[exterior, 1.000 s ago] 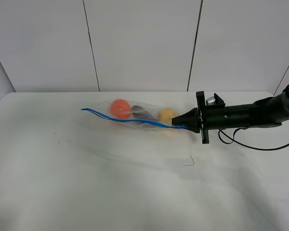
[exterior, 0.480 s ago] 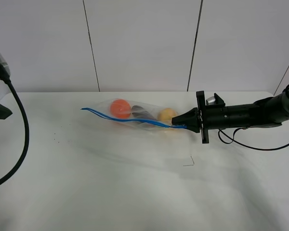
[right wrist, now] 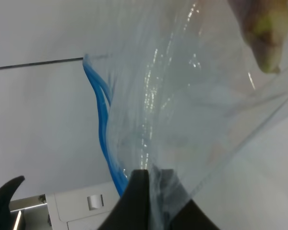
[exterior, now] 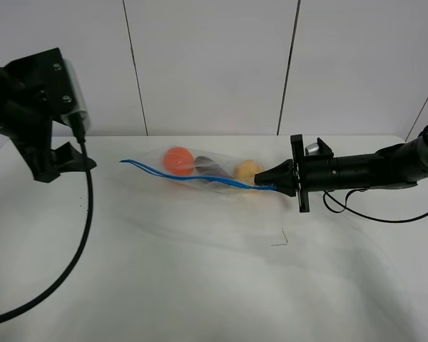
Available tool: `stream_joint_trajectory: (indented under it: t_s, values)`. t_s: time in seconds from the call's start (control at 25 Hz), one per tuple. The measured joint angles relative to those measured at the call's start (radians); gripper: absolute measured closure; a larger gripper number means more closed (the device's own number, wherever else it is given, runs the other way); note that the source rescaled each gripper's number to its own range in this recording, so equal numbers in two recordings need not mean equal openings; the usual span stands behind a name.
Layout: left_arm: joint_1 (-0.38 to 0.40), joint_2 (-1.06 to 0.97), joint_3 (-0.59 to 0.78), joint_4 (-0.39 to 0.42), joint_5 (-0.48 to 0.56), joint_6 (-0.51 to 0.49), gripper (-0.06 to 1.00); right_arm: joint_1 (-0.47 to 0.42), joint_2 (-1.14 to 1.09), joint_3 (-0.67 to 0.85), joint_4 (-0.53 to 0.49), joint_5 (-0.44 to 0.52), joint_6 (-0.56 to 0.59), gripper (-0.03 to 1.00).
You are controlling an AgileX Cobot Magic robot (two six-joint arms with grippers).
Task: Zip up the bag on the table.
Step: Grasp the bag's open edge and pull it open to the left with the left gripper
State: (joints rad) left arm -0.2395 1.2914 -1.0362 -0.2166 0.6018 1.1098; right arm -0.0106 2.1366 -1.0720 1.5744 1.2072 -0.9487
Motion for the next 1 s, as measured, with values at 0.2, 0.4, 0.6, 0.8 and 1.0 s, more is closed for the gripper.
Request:
stream_joint_trajectory:
  t_s: [0.2,0.4,0.6,0.8,1.0]
  values:
    - [-0.163,0.082,0.000,0.000,-0.132,-0.126,-0.04,0.000,0.000,0.000,0.000,0.000,0.000,0.97]
    - [-0.313,0.186,0.000,-0.001,-0.281,-0.158,-0.04,0.000,0.000,0.000,0.001,0.000,0.004,0.97]
    - [-0.423,0.293,0.000,-0.003,-0.457,-0.159,-0.04,0.000,0.000,0.000,0.019,0.000,0.031,0.97]
    - [-0.488,0.387,-0.001,-0.004,-0.640,-0.159,-0.04,0.000,0.000,0.000,0.051,0.000,0.079,0.97]
    - [-0.515,0.452,-0.001,-0.007,-0.781,-0.159,-0.04,0.000,0.000,0.000,0.061,0.000,0.115,0.97]
